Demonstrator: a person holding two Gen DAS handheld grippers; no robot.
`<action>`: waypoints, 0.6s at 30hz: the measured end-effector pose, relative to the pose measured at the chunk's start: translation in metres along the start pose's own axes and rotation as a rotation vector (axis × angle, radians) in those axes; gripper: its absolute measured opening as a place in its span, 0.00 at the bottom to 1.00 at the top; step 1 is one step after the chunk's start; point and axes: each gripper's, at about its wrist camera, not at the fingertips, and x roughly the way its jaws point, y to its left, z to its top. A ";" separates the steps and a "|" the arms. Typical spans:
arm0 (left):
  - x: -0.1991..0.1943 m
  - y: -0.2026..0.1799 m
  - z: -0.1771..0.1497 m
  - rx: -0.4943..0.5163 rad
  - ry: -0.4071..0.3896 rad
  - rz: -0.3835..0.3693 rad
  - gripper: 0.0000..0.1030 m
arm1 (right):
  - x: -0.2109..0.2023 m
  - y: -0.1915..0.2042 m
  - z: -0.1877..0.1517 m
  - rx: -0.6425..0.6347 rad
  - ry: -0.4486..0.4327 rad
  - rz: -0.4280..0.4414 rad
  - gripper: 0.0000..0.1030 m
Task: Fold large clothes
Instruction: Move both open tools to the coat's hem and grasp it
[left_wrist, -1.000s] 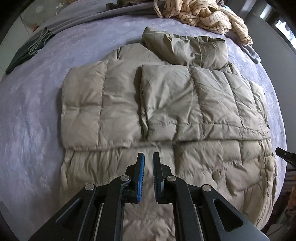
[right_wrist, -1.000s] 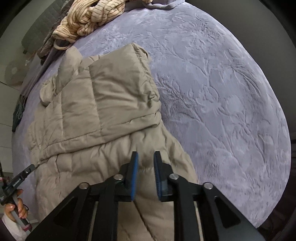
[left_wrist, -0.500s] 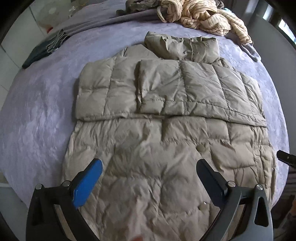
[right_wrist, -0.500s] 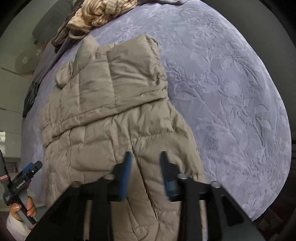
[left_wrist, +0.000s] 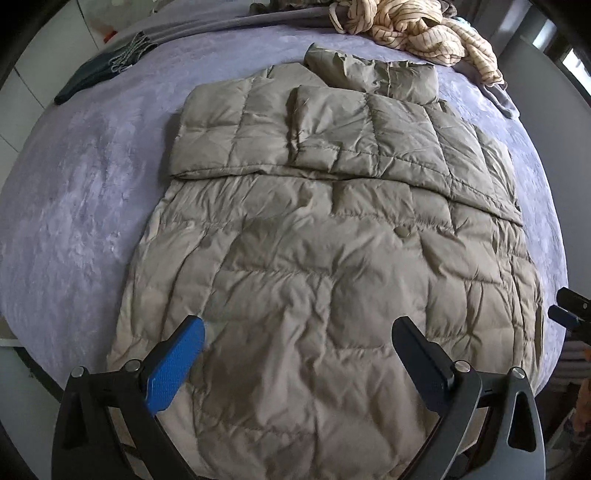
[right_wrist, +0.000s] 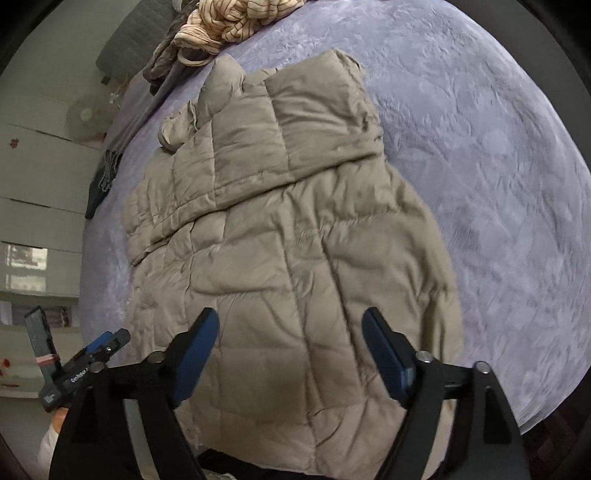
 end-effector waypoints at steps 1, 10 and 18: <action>0.001 0.005 -0.003 0.000 0.003 -0.005 0.99 | 0.001 0.001 -0.005 0.009 -0.004 0.003 0.88; 0.007 0.059 -0.046 -0.025 0.026 -0.056 0.99 | 0.003 0.000 -0.068 0.123 -0.060 0.010 1.00; -0.005 0.120 -0.078 -0.152 0.027 -0.259 0.99 | 0.006 -0.022 -0.111 0.305 -0.042 0.071 1.00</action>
